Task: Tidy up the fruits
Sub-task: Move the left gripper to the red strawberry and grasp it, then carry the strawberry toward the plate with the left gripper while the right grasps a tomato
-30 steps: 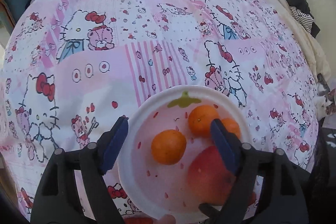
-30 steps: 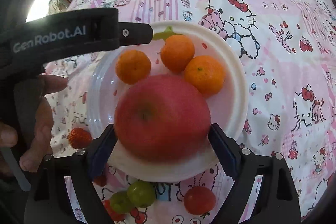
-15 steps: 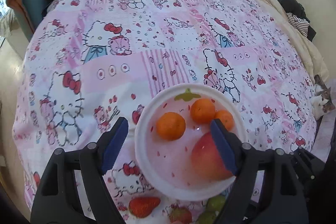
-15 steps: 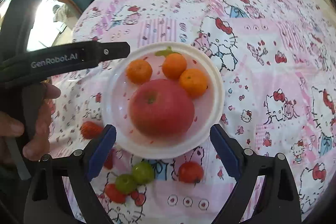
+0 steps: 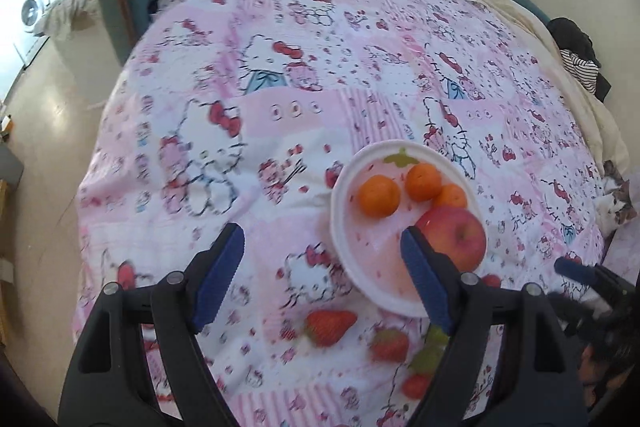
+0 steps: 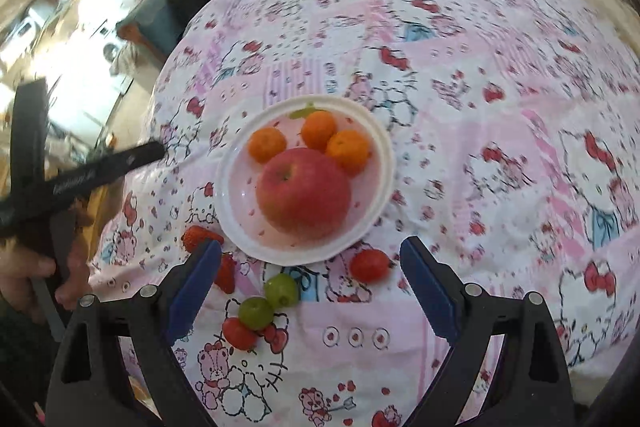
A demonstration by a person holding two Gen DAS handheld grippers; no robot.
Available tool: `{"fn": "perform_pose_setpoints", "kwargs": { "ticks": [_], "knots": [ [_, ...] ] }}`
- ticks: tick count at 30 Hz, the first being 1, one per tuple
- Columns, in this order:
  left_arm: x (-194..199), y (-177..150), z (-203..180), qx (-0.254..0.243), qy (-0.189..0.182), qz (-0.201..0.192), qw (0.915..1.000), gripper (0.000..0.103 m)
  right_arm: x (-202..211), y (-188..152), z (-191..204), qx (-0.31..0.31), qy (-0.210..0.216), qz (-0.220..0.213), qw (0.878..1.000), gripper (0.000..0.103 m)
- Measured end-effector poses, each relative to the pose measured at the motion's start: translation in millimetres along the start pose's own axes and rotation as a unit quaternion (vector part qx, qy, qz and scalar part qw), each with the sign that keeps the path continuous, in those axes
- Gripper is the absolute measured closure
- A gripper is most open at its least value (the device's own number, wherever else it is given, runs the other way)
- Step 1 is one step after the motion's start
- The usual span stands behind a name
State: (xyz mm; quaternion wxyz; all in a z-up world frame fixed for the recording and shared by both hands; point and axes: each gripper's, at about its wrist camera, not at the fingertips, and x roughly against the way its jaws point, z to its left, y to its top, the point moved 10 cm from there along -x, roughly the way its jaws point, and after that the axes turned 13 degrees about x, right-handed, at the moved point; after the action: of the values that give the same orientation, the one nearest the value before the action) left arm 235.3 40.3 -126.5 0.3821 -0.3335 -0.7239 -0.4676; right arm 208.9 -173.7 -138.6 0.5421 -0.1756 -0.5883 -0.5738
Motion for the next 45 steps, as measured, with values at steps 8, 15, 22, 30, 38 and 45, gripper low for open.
{"fn": "perform_pose_setpoints", "kwargs": {
  "ticks": [8, 15, 22, 30, 38, 45],
  "knots": [
    [19.5, -25.7, 28.9, 0.06, 0.001, 0.024, 0.9979, 0.025, 24.0, -9.9, -25.5, -0.062, -0.007, -0.029, 0.998, 0.01],
    [9.6, -49.6, 39.9, 0.062, 0.03, 0.05, 0.9963, 0.025, 11.7, -20.1, -51.1, -0.155, 0.016, -0.015, 0.988, 0.01],
    [-35.3, -73.4, 35.0, 0.1, 0.015, 0.121, 0.9875, 0.05, -1.8, -24.5, -50.4, -0.183, 0.033, 0.005, 0.983, 0.01],
    [-70.0, -84.2, 13.6, 0.095, 0.03, 0.16, 0.9822, 0.05, -2.0, -27.0, -56.2, -0.181, 0.029, 0.008, 0.983, 0.01],
    [-79.5, -92.5, 12.6, 0.083, 0.063, 0.164, 0.9809, 0.062, -2.9, -34.6, -65.7, -0.176, 0.017, 0.019, 0.984, 0.01],
    [-57.9, -88.2, 11.9, 0.092, 0.038, 0.158, 0.9823, 0.062, -12.2, -42.5, -67.8, -0.176, 0.028, 0.041, 0.983, 0.01]
  ]
}}
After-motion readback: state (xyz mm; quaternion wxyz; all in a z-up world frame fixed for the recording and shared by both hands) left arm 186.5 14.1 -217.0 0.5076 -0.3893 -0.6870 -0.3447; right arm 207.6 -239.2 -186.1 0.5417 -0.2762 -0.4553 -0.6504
